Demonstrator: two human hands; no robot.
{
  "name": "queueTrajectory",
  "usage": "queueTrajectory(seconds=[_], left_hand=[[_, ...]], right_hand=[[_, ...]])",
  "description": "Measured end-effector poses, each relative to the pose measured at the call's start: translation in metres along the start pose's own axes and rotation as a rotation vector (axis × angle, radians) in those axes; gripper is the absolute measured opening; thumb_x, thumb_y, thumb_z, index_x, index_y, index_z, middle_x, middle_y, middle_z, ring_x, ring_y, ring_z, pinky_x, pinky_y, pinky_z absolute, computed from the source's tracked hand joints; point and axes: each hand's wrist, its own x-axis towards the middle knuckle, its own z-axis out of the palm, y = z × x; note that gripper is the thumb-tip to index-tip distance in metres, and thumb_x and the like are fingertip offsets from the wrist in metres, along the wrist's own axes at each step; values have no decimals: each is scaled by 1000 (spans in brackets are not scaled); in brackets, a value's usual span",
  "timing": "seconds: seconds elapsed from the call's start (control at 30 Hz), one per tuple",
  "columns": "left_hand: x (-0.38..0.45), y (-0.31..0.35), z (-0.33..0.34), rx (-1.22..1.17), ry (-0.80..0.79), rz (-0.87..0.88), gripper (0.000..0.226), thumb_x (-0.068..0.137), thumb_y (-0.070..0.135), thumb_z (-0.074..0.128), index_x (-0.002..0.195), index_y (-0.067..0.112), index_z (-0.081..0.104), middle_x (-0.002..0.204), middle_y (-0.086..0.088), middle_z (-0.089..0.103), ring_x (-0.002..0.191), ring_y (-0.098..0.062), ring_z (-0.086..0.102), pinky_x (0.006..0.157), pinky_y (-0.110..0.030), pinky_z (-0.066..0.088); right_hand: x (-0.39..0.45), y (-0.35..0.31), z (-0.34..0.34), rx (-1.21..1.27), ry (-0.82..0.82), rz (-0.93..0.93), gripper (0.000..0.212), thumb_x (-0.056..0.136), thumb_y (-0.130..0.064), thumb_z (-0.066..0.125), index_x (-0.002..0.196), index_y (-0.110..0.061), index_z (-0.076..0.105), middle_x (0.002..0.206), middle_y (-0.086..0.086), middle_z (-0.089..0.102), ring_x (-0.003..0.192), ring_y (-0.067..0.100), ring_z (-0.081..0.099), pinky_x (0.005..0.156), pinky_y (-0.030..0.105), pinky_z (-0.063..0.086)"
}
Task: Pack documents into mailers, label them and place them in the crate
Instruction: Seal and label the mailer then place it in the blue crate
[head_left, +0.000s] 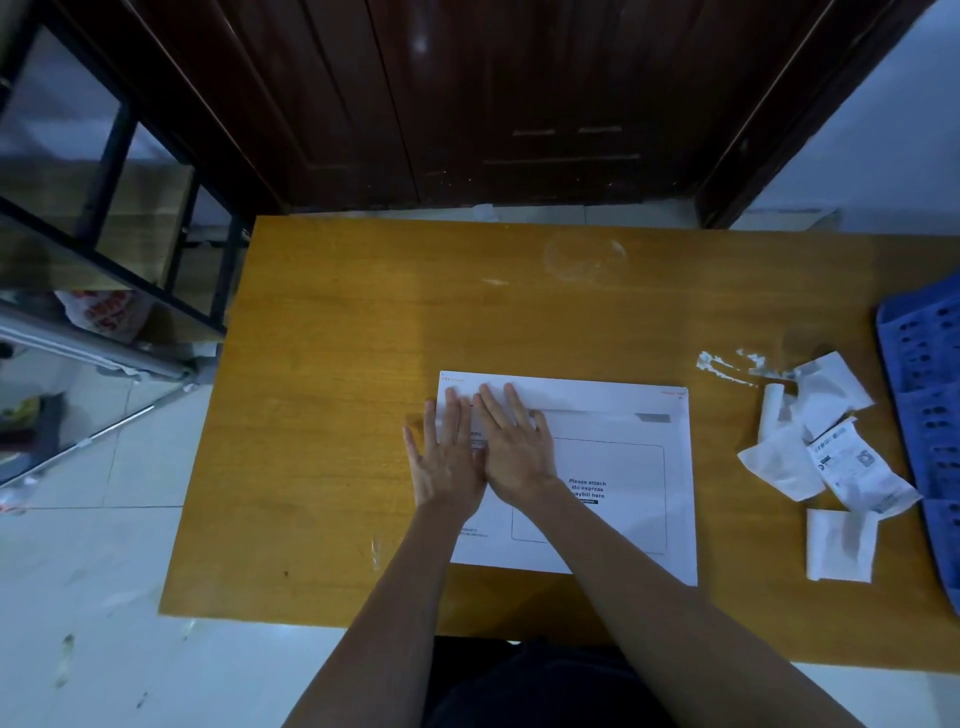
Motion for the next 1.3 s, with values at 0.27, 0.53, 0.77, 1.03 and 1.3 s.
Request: queueTrajectory(seconds=[0.27, 0.53, 0.77, 1.03, 1.3], left_hand=[[0, -1, -4, 46, -5, 1, 75, 101, 43, 29, 147, 16, -23, 155, -3, -29, 146, -28, -16, 114, -58, 1], [16, 3, -39, 63, 74, -34, 57, 96, 44, 42, 146, 21, 27, 154, -3, 21, 143, -24, 16, 116, -55, 5], [19, 100, -59, -87, 313, 324, 56, 90, 14, 45, 145, 15, 33, 150, -8, 28, 136, -27, 28, 113, -36, 23], [9, 177, -13, 192, -21, 466, 66, 102, 28, 29, 151, 12, -12, 158, -5, -21, 146, -27, -14, 119, -44, -1], [12, 172, -9, 228, -13, 476, 68, 102, 32, 29, 151, 14, -14, 157, -2, -23, 146, -25, -16, 118, -47, -2]], right_hand=[[-2, -6, 2, 6, -22, 8, 67, 98, -29, 37, 153, -23, -1, 160, -8, -6, 147, 16, -10, 117, 43, 8], [4, 12, -39, 342, -14, -10, 61, 92, -11, 46, 149, -23, 27, 157, -5, 22, 142, 17, 26, 111, 34, 28], [-45, 126, -49, 266, 397, 506, 56, 85, -1, 45, 140, -14, 44, 147, 4, 39, 134, 25, 33, 102, 37, 33], [-80, 153, -18, -36, 55, 357, 67, 100, -29, 35, 153, -17, -5, 160, -3, -13, 147, 13, -11, 118, 37, 7], [-76, 149, -15, -45, 13, 404, 68, 101, -33, 34, 152, -15, -6, 160, -2, -14, 147, 16, -11, 117, 40, 12]])
